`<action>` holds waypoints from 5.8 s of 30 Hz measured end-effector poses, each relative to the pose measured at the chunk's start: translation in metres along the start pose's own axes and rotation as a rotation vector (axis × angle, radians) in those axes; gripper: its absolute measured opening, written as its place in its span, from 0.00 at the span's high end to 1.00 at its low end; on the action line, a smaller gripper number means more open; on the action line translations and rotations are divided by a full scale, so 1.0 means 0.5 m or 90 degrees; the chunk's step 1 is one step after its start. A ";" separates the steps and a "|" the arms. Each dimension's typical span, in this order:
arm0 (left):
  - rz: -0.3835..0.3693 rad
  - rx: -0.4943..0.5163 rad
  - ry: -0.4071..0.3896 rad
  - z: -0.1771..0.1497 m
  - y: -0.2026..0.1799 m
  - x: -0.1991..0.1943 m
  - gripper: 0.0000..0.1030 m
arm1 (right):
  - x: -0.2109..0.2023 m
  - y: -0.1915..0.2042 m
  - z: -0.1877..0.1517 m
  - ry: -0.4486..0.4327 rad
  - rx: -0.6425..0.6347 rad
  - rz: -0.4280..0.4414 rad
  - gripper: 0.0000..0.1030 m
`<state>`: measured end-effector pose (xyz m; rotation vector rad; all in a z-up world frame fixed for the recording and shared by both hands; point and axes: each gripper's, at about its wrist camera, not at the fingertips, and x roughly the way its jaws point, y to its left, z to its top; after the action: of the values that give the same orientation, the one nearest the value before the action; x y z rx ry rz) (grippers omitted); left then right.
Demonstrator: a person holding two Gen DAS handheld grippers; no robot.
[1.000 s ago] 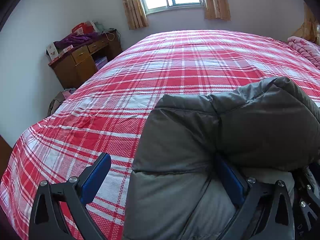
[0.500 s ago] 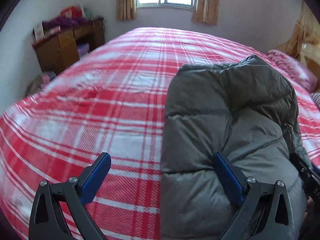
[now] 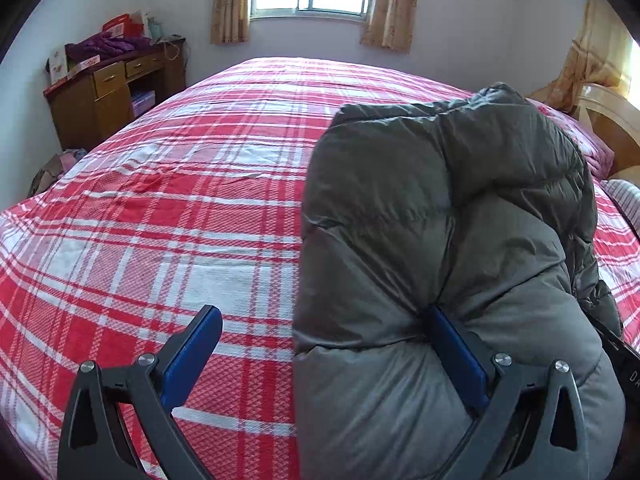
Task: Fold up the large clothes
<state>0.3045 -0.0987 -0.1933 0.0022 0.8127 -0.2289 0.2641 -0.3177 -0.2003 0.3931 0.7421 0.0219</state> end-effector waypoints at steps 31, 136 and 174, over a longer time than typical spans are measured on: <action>-0.010 0.136 -0.098 0.005 -0.096 -0.126 0.81 | -0.027 0.021 -0.007 -0.027 -0.025 0.150 0.77; 0.242 -0.142 -0.092 -0.074 0.559 -0.257 0.26 | 0.290 0.568 -0.053 0.134 -0.252 0.176 0.29; 0.234 -0.132 -0.265 -0.082 0.440 -0.633 0.13 | -0.155 0.608 -0.037 -0.131 -0.342 0.174 0.07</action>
<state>0.1095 0.1835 -0.0125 -0.0882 0.4058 0.1995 0.2307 -0.0417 -0.0538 -0.0219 0.4498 0.4240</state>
